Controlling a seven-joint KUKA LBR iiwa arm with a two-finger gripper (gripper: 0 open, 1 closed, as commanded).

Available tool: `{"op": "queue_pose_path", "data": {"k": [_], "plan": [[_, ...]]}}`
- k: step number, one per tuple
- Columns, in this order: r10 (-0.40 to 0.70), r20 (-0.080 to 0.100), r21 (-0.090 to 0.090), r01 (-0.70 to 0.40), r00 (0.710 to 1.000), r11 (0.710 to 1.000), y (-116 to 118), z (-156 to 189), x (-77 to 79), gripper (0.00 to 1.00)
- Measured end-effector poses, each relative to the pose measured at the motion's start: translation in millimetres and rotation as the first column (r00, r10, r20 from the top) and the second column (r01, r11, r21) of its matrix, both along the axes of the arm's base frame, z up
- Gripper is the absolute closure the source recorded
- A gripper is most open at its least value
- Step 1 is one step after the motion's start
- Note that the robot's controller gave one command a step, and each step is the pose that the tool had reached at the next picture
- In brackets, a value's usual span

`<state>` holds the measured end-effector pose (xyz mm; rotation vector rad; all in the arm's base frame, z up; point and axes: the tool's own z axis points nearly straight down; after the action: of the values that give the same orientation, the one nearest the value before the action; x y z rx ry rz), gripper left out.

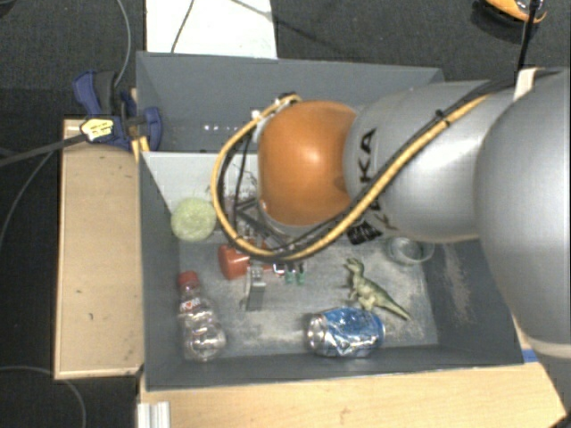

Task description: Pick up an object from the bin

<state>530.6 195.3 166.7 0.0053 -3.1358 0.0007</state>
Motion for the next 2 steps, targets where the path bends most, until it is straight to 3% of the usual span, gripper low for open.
{"op": "queue_pose_path", "data": {"k": [1,2], "plan": [[-0.006,0.008,0.002,0.006,1.0,1.0,-1.0,4.7,2.0,0.0],[0.084,0.008,0.002,-0.084,0.996,0.996,30.3,-50.8,-27.6,0.0]]}}
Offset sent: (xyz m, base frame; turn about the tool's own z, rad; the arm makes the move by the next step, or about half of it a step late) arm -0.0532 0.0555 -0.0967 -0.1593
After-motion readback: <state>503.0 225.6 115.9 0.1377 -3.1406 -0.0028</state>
